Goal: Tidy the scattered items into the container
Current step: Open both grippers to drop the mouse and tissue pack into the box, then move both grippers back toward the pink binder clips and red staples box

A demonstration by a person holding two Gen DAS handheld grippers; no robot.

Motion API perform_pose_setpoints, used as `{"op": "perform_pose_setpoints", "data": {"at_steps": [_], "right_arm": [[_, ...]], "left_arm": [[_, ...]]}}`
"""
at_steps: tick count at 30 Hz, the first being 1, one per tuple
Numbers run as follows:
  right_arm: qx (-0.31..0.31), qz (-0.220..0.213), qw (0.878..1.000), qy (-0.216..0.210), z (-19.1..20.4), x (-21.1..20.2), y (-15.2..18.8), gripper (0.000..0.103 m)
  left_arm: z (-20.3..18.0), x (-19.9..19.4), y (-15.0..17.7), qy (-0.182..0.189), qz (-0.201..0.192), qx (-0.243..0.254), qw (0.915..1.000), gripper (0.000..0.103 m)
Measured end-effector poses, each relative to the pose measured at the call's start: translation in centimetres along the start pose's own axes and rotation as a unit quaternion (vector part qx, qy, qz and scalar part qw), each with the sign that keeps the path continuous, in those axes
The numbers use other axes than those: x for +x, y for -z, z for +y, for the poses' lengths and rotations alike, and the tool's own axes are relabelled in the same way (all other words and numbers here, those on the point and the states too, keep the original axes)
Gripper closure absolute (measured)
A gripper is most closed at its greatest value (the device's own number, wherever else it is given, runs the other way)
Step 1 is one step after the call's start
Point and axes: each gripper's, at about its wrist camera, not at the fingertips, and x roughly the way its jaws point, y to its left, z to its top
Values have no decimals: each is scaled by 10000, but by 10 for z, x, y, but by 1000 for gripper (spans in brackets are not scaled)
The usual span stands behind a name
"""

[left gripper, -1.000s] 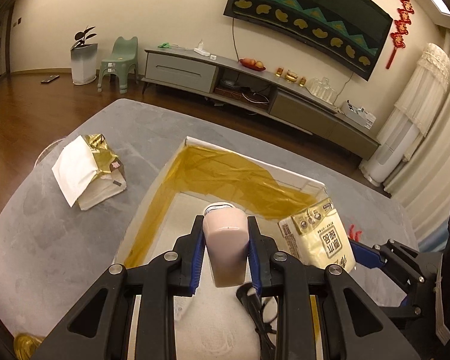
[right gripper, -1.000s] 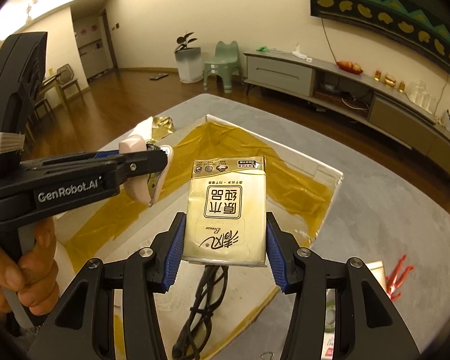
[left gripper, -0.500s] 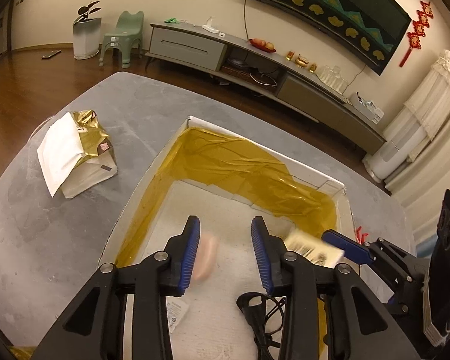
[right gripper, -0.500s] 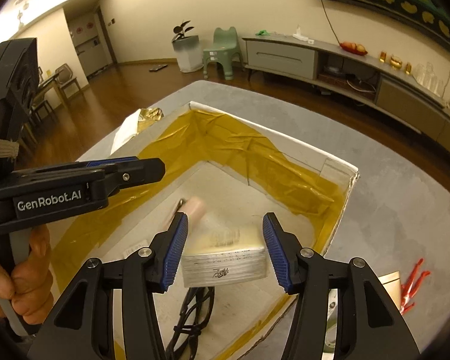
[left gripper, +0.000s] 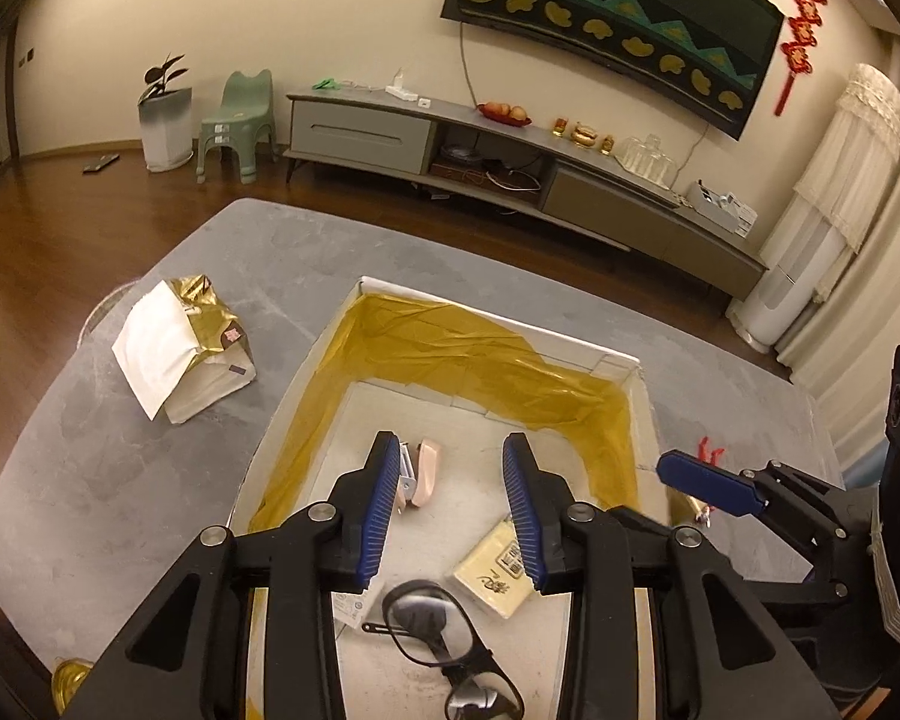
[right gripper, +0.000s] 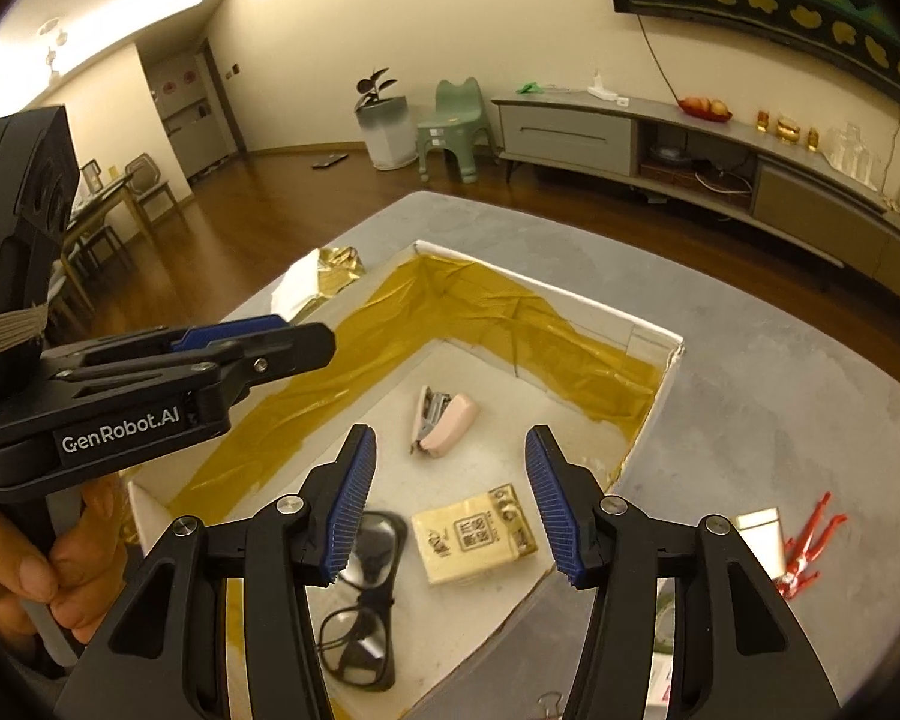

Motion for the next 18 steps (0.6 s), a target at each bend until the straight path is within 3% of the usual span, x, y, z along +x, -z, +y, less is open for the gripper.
{"op": "perform_pose_setpoints", "data": {"at_steps": [18], "right_arm": [[20,-96,9998,199,2,-81,47,49]], "left_arm": [[-41,-60,32,275,-294,474,9981,65]]}}
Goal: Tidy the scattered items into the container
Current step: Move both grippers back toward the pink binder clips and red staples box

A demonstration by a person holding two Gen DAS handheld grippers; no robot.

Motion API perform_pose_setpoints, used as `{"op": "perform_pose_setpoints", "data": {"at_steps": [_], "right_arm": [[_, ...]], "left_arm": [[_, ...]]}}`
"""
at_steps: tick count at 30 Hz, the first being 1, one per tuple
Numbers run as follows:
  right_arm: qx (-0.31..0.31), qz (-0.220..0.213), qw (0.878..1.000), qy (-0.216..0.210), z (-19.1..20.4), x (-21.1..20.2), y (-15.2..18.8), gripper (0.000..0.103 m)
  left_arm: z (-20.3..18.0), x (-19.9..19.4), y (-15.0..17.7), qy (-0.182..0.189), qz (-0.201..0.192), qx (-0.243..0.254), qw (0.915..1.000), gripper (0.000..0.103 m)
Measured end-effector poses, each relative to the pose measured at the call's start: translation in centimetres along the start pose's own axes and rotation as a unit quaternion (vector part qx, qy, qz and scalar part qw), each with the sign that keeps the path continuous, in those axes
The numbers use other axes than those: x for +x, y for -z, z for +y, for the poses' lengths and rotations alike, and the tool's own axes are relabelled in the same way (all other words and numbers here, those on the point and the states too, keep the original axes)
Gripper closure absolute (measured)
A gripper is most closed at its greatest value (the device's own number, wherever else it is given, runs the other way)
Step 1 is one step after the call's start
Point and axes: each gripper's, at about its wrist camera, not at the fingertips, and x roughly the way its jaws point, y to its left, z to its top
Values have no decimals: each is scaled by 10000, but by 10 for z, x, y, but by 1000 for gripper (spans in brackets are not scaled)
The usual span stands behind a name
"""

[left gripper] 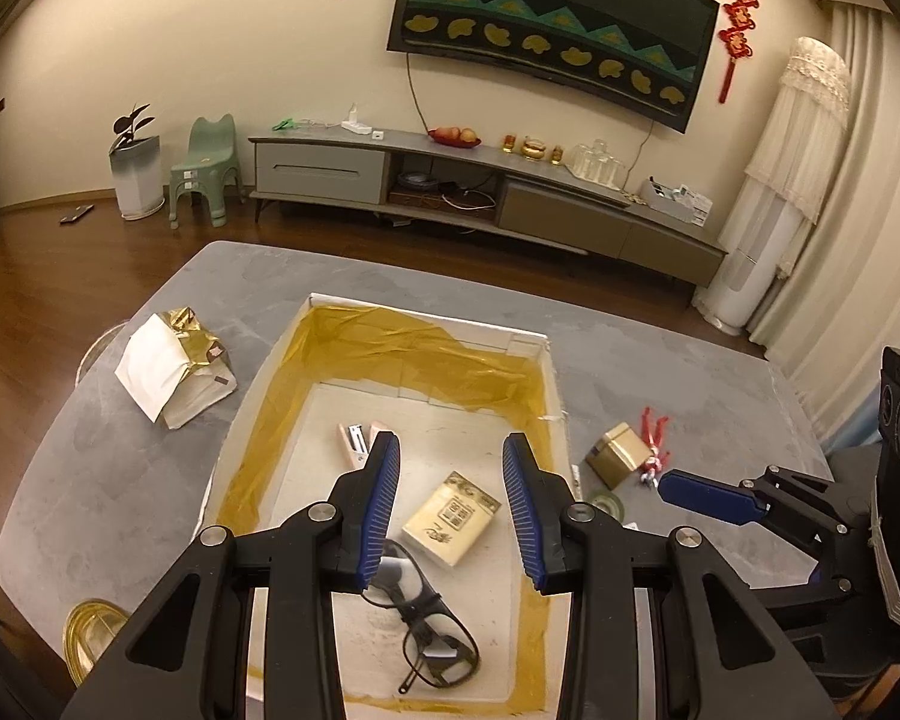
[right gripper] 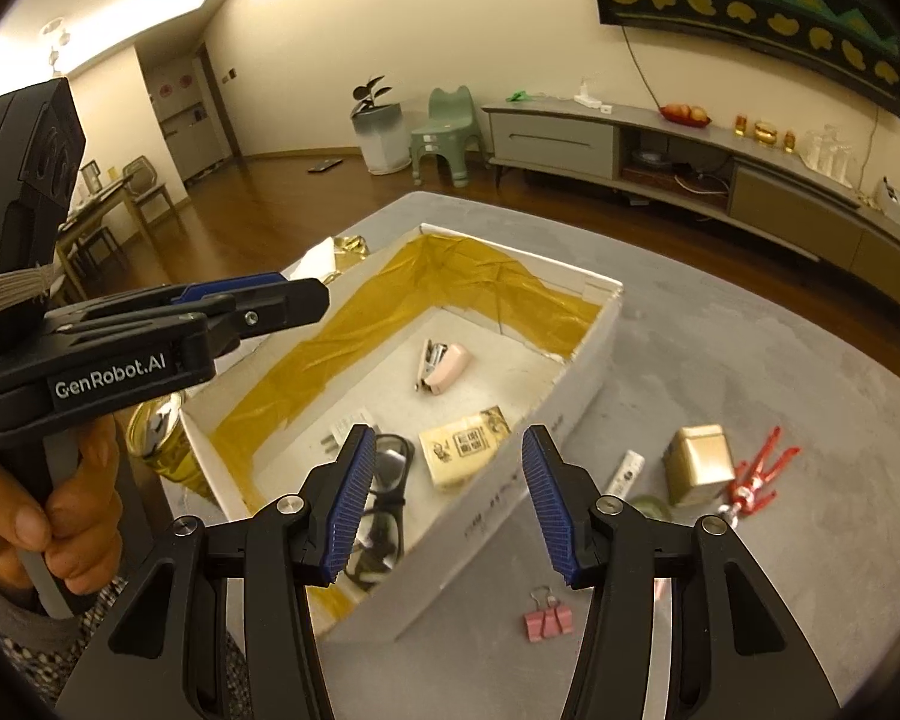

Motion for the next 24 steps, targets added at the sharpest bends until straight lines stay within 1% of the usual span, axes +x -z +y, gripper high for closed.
{"op": "perform_pose_setpoints", "data": {"at_steps": [3,9,14,24], "right_arm": [[3,-17,10000,96,-4,-13,10,49],[106,-28,9997,239,-19,-34,25,49],[313,-43,9991,300,-34,-48,39,49],[739,88,9959,506,-74,-55,71,49]], "left_arm": [[-15,-8,7,142,-23,138,9998,65],[-58,-14,28,346,33,672,9971,65],[-93,-8,48,405,193,957,9944,66],[-134,12,78,580,487,1335,9882,66]]}}
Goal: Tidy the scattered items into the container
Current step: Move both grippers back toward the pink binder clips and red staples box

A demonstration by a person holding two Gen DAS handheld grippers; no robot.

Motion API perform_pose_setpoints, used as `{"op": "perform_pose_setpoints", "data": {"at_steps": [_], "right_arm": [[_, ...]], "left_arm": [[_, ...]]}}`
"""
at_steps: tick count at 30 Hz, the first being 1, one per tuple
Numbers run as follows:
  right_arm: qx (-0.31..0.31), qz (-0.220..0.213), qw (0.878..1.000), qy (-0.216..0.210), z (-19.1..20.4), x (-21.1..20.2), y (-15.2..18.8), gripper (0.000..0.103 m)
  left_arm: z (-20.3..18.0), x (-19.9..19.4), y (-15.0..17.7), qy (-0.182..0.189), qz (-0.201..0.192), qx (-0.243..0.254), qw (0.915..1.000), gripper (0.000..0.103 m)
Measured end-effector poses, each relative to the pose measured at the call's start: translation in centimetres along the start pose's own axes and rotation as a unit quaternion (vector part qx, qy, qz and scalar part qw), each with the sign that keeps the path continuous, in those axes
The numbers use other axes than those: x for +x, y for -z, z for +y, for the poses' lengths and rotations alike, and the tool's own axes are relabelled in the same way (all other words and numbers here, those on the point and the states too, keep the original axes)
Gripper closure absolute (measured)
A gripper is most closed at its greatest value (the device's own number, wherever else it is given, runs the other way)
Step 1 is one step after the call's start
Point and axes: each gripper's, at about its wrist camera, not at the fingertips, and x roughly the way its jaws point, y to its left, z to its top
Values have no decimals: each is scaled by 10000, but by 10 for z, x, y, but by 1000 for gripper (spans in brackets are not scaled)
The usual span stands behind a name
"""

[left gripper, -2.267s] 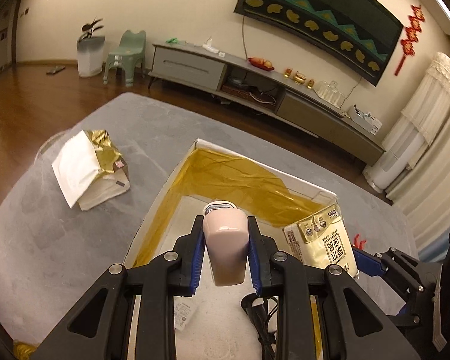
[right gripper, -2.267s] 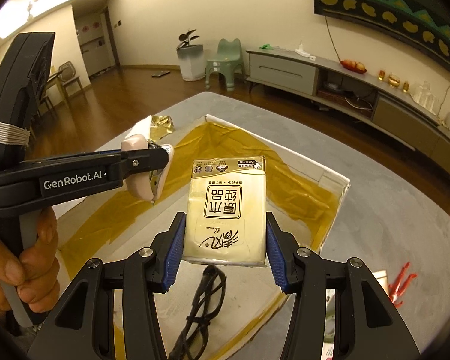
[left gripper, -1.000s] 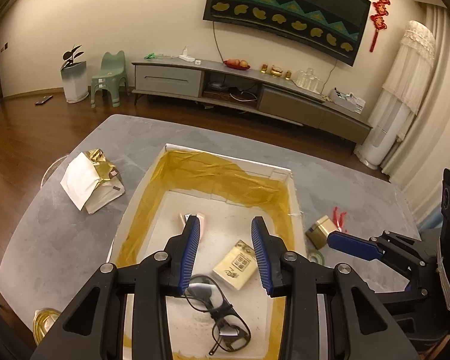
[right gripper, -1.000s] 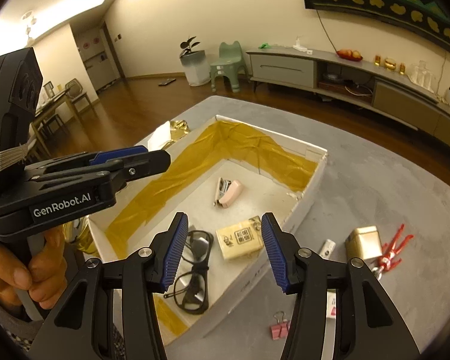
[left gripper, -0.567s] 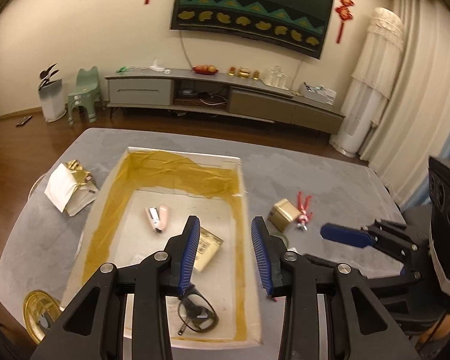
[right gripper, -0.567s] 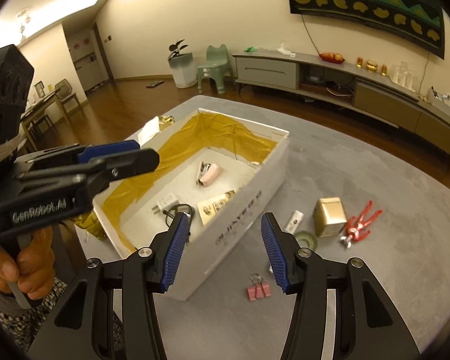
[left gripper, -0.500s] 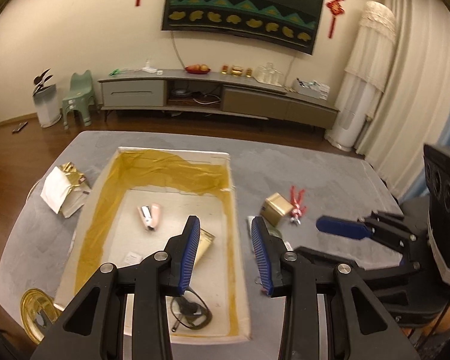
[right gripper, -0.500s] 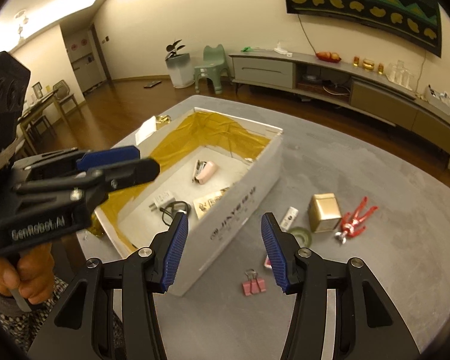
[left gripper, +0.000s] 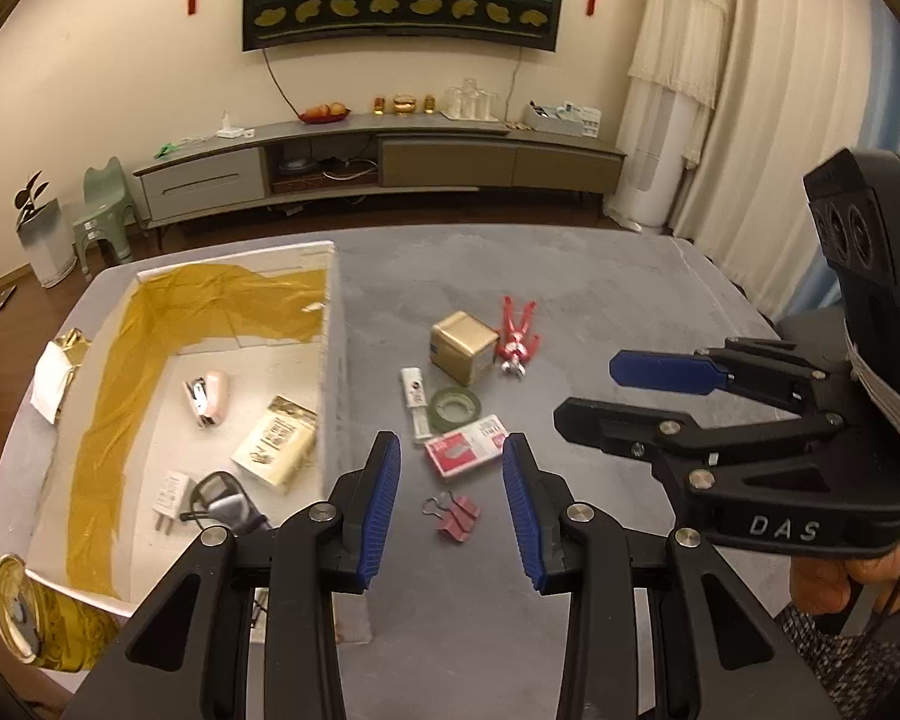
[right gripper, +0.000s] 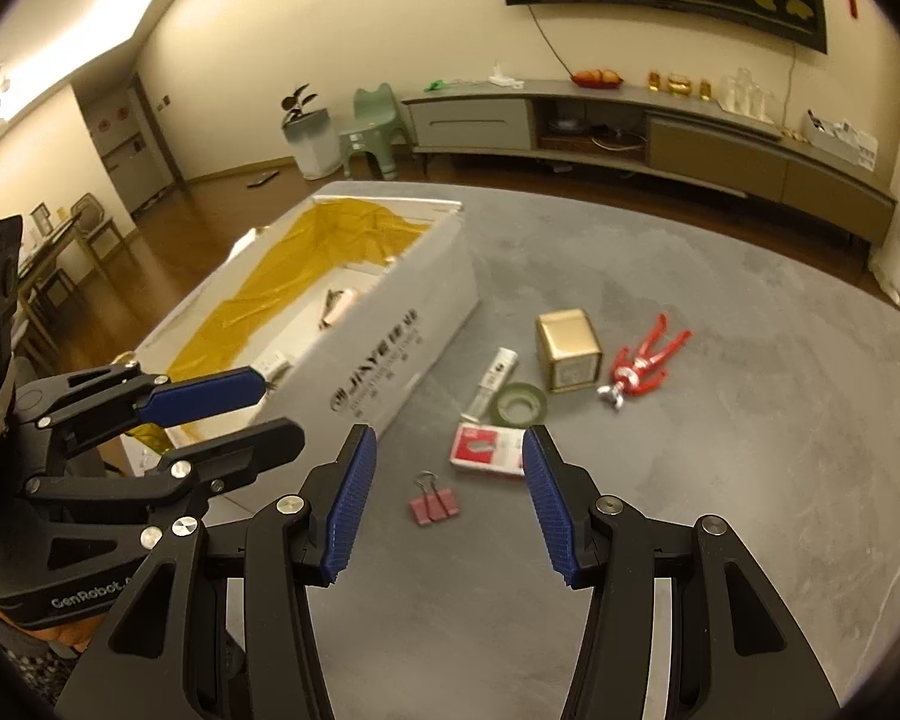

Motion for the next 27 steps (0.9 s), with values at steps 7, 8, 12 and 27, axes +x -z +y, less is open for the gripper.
{"op": "perform_pose_setpoints", "data": {"at_steps": [7,8,12,27], "right_arm": [[70,245,9996,81,-23,29,16,49],[56,307,9995,85,-23,37,18,49],[53,567,9983,112,-28,71,26,48],[-338,912,9952,114,-19,156,26,42]], "left_arm": [[-17,42,20,-105,423,96,9990,63],[-16,50,24,-145,511,44,9986,61],[-10,75,35,-145,809,-131,9965,61],[-8,112,60,-198,1020,-547,9931,54]]}}
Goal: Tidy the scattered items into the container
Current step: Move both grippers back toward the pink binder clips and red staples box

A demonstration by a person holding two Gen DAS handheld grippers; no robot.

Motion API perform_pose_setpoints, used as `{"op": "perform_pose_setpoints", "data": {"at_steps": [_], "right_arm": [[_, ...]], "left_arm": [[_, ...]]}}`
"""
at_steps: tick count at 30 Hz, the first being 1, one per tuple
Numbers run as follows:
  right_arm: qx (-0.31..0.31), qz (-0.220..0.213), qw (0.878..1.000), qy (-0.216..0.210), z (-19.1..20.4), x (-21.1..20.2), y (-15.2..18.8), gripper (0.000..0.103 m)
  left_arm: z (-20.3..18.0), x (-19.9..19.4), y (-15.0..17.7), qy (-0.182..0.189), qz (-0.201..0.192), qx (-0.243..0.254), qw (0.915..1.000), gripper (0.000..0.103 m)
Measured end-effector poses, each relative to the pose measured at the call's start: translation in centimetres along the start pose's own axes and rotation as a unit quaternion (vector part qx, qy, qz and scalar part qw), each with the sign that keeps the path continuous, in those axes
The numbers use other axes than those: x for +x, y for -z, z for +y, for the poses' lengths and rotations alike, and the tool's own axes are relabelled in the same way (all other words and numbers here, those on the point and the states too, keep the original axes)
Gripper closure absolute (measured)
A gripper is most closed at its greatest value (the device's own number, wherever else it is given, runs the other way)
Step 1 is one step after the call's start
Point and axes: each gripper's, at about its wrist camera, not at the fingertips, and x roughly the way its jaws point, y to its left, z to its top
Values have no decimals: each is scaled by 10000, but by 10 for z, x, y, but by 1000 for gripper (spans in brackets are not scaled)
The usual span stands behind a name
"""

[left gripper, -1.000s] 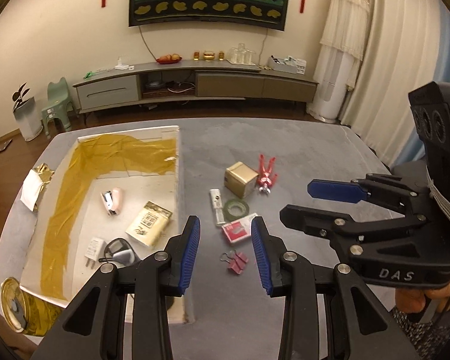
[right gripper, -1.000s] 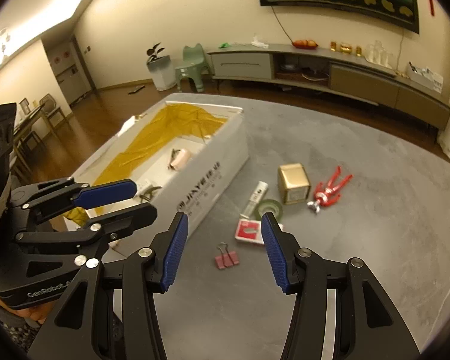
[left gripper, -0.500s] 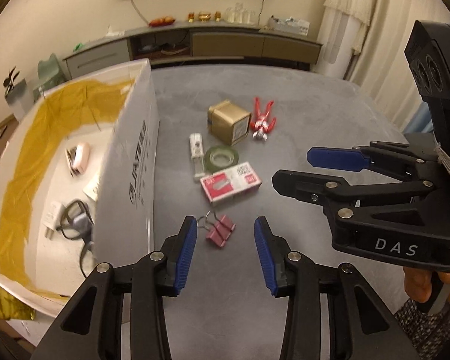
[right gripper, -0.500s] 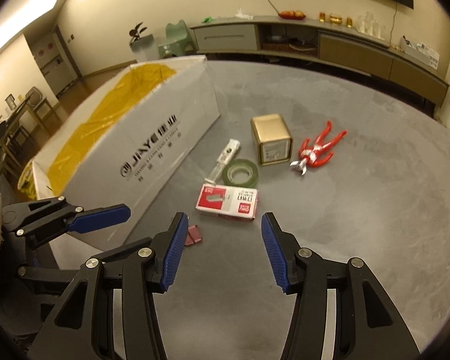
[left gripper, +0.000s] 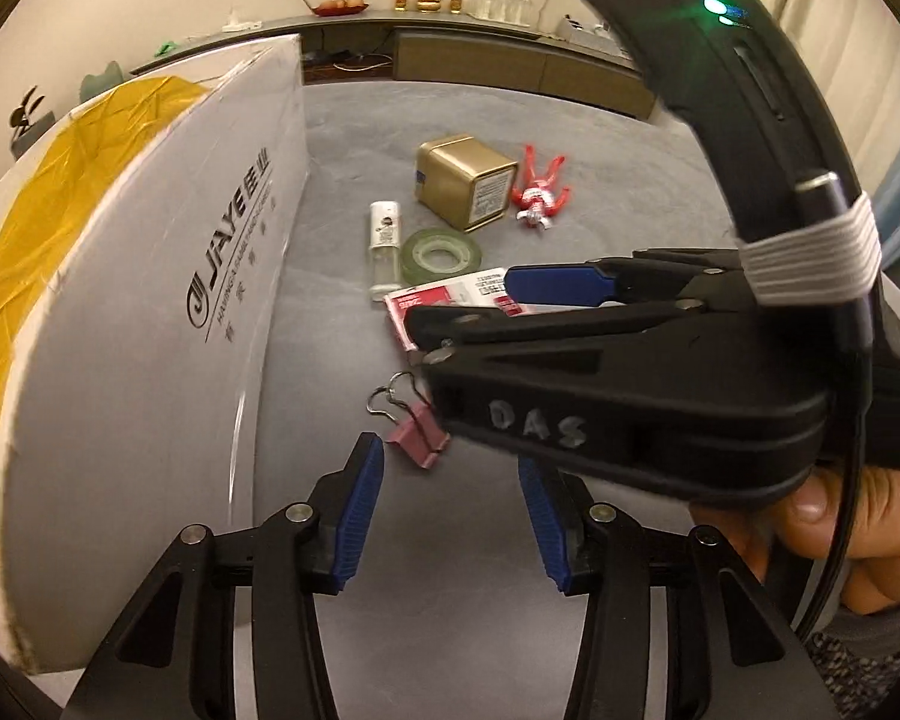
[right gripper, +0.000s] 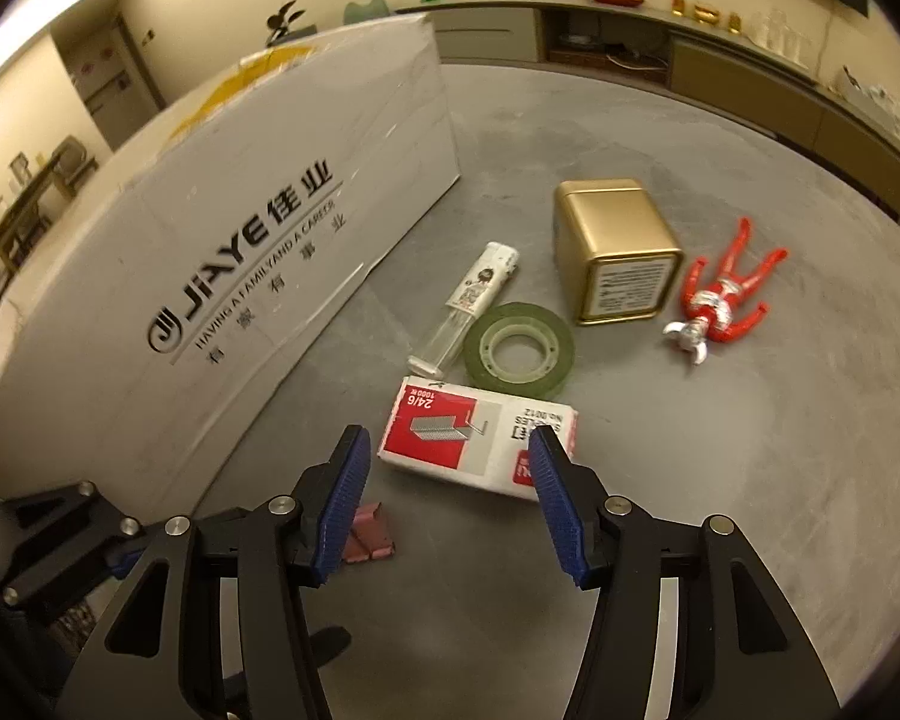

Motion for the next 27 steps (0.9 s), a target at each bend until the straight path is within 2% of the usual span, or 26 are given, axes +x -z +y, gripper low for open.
{"op": "perform_pose_setpoints", "data": {"at_steps": [2,4,5,9,12,14,17,19,23,27], "right_arm": [[-292,-32,9988,385,6,4,0,42],[-262,-55,9977,627,0,4,1,42],[-181,-65,9975,683,-7,2,3,42],[122,-5,9959,891,-42,-8,10,42],[313,27,9954,910,-68,-20,19,42],[358,48,9961,803,-82,-29,27,42],[189,150,9978,620,-95,-41,39,42],[16,230,9975,671,-103,-48,50,42],[75,329,9971,687,-123,-54,63,42],[412,215,9981,395,-132,-54,68,42]], "left_arm": [[1,2,-2,72,-37,0,10000,54],[-1,6,-3,-86,-170,114,9998,54],[-2,10,-4,-151,-162,146,9996,54],[-2,27,-6,-30,-82,128,9999,54],[2,33,-8,194,-95,51,9998,54],[3,32,-10,595,-79,-35,9982,54],[-2,29,-9,1303,42,-10,9915,54],[-12,25,-5,1530,121,187,9880,54],[-25,25,3,1437,157,558,9879,54],[-27,28,0,1215,36,666,9904,54]]}}
